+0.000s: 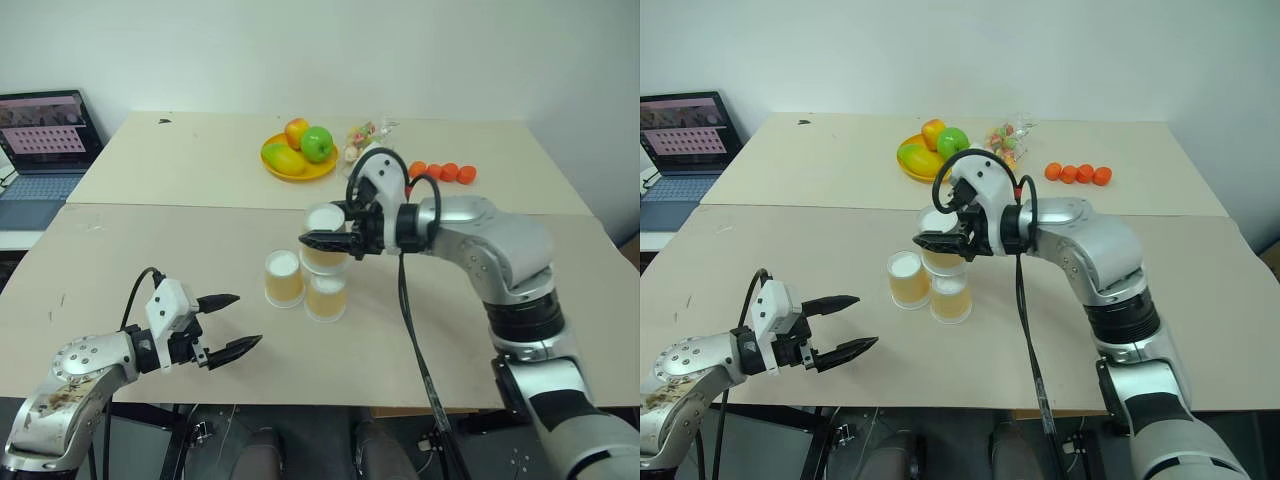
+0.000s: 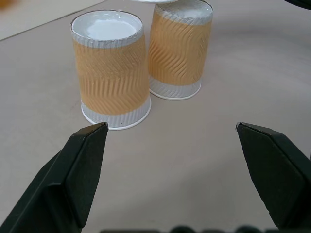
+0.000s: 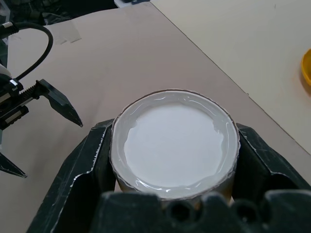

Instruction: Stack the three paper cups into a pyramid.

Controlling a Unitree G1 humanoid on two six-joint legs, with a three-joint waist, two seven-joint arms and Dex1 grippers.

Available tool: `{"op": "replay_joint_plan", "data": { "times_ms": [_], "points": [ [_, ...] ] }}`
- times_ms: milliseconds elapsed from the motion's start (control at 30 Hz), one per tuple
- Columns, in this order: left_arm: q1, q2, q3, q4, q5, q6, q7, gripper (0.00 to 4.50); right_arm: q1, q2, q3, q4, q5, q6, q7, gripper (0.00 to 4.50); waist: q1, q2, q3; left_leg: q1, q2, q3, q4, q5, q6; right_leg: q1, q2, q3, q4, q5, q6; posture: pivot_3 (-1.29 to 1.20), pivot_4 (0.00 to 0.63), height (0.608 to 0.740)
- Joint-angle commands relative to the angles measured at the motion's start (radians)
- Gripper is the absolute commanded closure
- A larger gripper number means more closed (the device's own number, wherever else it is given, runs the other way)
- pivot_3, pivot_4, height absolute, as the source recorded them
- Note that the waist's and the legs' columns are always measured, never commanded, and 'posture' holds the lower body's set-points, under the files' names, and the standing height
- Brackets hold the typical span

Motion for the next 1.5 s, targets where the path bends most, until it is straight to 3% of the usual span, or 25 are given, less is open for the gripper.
{"op": "replay_joint_plan", "data": {
  "times_ms": [33, 667, 1500],
  "points": [
    [0.005, -0.002, -0.001, -0.015, 0.006, -0.031, -0.001, 0.0, -0.031, -0.017, -0.013, -0.023, -0.001, -0.013, 0.015, 1.7, 0.0, 0.0, 0.0, 0.0, 0.0, 0.0, 0.0, 0.0, 0.0, 0.0, 0.0, 0.0, 0.0, 0.0, 0.0, 0.0, 0.15, 0.734],
    [-0.021, -0.014, -0.052, 0.03, 0.029, -0.064, -0.006, 0.0, -0.064, 0.106, -0.036, -0.096, 0.129, 0.109, -0.047, 1.7, -0.003, 0.0, 0.0, 0.0, 0.001, 0.0, 0.0, 0.0, 0.0, 0.0, 0.0, 0.0, 0.0, 0.0, 0.0, 0.0, 0.15, 0.734],
    [-0.043, 0.014, -0.033, 0.011, 0.004, -0.034, 0.008, 0.0, -0.006, 0.113, 0.057, -0.009, 0.039, -0.071, 0.02, 1.7, -0.003, 0.0, 0.0, 0.0, 0.001, 0.0, -0.001, 0.0, 0.0, -0.001, 0.0, -0.001, 0.0, 0.0, -0.001, 0.0, 0.15, 0.734]
  ]
}}
